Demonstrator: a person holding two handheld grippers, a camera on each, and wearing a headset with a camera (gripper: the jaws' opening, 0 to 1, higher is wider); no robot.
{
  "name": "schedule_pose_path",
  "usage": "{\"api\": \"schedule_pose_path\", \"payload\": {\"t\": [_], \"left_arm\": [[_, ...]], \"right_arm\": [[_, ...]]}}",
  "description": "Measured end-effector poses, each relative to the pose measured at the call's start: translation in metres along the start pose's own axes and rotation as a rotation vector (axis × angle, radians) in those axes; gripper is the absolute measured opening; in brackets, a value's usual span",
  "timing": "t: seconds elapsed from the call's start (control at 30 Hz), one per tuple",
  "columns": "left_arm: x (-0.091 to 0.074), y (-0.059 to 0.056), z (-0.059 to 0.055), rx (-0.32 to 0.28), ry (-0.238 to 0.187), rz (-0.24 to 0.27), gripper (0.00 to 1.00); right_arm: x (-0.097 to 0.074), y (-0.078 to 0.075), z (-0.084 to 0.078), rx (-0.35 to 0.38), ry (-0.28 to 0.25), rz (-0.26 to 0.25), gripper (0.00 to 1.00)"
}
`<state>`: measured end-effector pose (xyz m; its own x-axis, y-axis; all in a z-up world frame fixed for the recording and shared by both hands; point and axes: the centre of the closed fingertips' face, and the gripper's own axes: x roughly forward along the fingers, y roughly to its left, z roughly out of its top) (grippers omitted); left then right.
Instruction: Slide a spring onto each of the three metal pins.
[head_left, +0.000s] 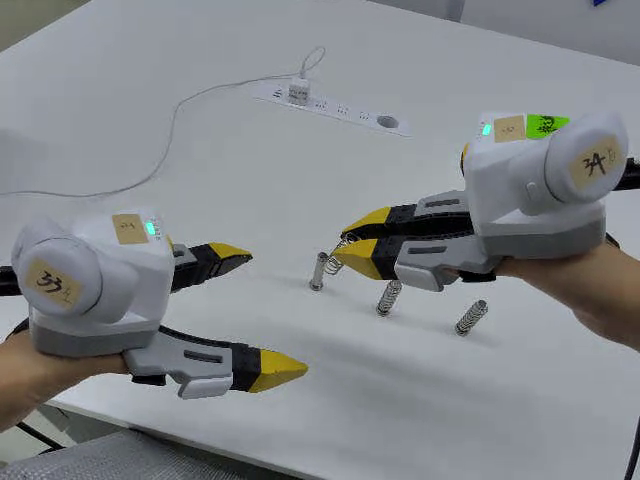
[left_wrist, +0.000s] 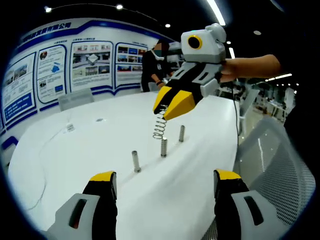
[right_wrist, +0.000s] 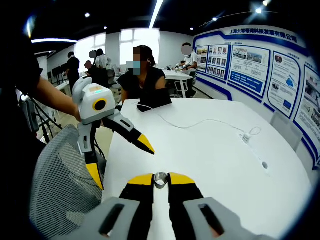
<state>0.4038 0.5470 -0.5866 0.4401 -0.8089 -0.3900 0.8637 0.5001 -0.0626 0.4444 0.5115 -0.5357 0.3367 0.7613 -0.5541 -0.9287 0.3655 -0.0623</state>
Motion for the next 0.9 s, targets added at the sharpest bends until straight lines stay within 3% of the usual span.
{"api": "schedule_pose_path", "payload": {"t": [0.27, 0.6, 0.8, 0.9], "left_arm": [[-0.010, 0.010, -0.008, -0.024, -0.018, 0.080, 0.94], [-0.011, 0.003, -0.016, -0.090, -0.046, 0.110, 1.00], [-0.011, 0.004, -0.017, -0.085, -0.041, 0.114, 1.00], [-0.010, 0.003, -0.021, -0.057, -0.018, 0.122, 1.00]], "right_arm": [[0.012, -0.020, 0.000, 0.005, 0.021, -0.048, 0.11], [0.031, -0.037, -0.009, 0.003, 0.066, -0.061, 0.11], [0.042, -0.042, -0.020, 0.030, 0.106, -0.063, 0.11], [0.047, -0.042, -0.029, 0.017, 0.137, -0.063, 0.11]]}}
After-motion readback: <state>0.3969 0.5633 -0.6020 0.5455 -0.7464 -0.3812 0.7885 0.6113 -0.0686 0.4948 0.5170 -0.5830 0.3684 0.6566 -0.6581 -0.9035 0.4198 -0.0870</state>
